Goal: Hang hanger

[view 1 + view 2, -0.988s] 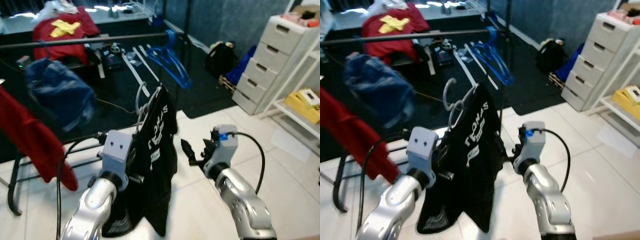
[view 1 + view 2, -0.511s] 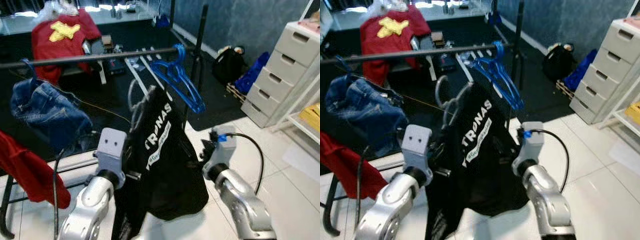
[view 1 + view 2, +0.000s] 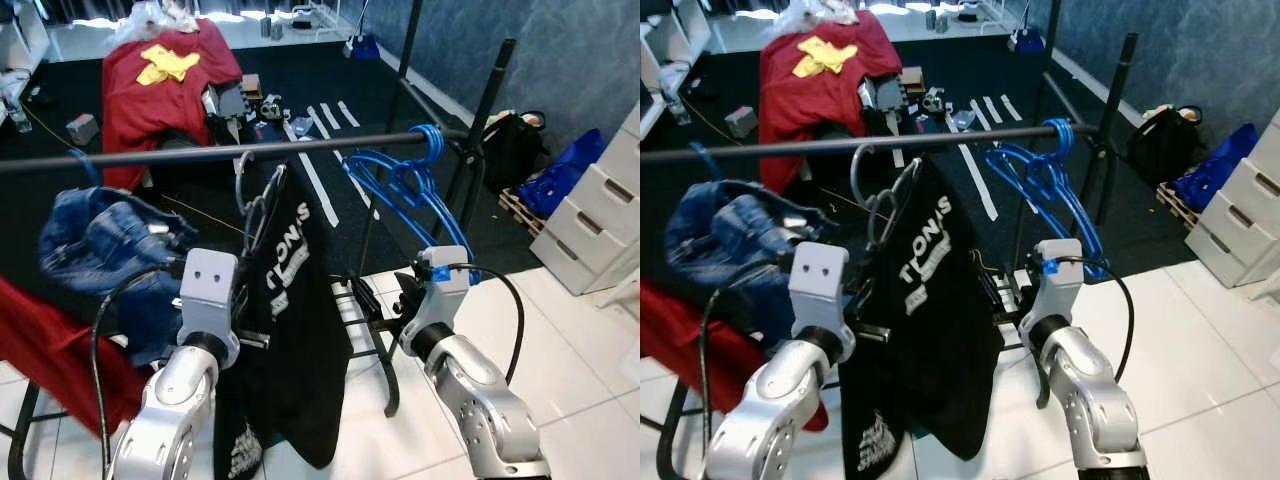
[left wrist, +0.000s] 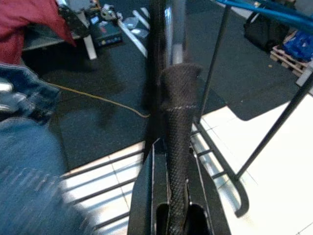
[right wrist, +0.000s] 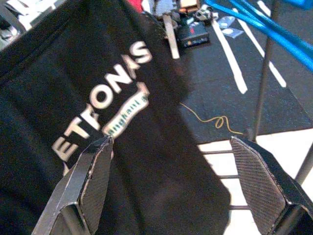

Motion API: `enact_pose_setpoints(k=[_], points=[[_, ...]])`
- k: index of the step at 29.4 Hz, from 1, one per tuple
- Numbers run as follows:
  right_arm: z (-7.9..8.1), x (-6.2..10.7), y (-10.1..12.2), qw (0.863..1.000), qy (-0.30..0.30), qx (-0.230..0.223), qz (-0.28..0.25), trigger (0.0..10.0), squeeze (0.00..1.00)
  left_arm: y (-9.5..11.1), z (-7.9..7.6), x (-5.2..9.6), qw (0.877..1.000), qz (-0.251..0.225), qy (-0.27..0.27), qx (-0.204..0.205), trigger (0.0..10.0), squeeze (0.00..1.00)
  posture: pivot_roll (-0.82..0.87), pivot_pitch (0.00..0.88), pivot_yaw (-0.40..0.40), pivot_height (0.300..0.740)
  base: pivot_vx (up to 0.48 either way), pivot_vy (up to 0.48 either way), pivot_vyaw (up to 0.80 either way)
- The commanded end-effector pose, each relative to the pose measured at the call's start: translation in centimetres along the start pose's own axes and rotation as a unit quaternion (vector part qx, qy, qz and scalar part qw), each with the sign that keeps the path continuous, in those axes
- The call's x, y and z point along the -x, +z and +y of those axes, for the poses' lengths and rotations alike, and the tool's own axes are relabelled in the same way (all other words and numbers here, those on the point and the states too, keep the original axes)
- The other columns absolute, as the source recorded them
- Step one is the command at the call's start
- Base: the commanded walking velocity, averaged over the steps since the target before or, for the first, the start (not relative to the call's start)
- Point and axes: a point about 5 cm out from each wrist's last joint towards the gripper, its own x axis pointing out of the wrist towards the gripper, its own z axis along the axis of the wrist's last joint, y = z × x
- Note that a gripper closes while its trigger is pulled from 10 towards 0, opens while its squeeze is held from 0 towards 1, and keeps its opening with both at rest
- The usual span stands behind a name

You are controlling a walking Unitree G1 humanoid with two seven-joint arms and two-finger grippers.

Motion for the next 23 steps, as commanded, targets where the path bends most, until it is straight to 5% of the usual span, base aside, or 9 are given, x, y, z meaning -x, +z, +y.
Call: enact_pose_setpoints(k=[1,11,14,18,23], points=[[-0.1,0.2,-0.2,1.0,-0.002,-0.006,0.003,10.0,0.0,0.1,0.2,0.2,1.0,-0.005,0.015,0.009,10.0,0.0,-0.11,0.114,-0.028,0.74,0.0,0.0,0.0],[-0.1,0.1,-0.2,1.0,-0.001,-0.007,0.004,10.0,0.0,1.4,-1.1,-0.9,0.996,-0.028,0.031,0.084,10.0,0.0,-0.11,0.11,-0.03,0.74,0.0,0.0,0.0],[-0.1,0.1,-0.2,1.0,-0.001,-0.007,0.004,10.0,0.0,1.4,-1.1,-0.9,0.996,-0.028,0.031,0.084,10.0,0.0,-0.11,0.11,-0.03,0.74,0.0,0.0,0.0],[0.0,-0.1,-0.3,1.0,0.0,-0.008,0.005,10.0,0.0,1.9,-1.7,-3.1,0.993,-0.017,0.062,0.097,10.0,0.0,-0.11,0.106,-0.029,0.74,0.0,0.0,0.0],[0.0,-0.1,-0.3,1.0,0.0,-0.008,0.005,10.0,0.0,2.0,-2.0,-3.4,0.993,-0.016,0.061,0.095,10.0,0.0,-0.11,0.106,-0.029,0.74,0.0,0.0,0.0]])
